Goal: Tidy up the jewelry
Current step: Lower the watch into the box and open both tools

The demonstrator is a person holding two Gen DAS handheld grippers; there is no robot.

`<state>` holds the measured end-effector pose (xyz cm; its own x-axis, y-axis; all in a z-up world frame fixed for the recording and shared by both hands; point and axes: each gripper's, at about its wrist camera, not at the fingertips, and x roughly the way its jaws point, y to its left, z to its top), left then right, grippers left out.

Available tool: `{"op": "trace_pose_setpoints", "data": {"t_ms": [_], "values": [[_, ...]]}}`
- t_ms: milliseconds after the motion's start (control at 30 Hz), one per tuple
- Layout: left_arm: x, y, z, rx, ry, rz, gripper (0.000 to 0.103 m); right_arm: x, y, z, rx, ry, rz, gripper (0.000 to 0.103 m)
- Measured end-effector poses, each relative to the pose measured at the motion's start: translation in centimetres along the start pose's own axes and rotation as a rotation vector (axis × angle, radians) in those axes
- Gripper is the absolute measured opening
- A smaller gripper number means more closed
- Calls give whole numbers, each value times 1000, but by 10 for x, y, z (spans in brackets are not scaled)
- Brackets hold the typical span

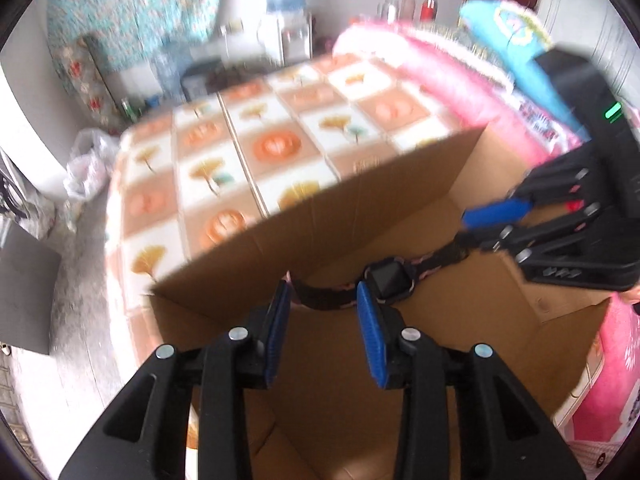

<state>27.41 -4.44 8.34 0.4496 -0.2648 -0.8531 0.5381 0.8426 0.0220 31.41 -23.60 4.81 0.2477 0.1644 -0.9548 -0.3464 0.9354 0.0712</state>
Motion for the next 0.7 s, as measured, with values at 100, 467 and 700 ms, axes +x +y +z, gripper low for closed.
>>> {"op": "trace_pose_setpoints", "data": {"t_ms": [100,467,700], "values": [[-33,9,-12,-16,-106,49,40,4,15,-3,-24,17,1,13],[-59,27,-95,-161,-163,76,53,54,100,15,-318,111,-173,43],[-52,34,-117,-228,-173,13,55,72,120,12,-404,156,-288,43]]}}
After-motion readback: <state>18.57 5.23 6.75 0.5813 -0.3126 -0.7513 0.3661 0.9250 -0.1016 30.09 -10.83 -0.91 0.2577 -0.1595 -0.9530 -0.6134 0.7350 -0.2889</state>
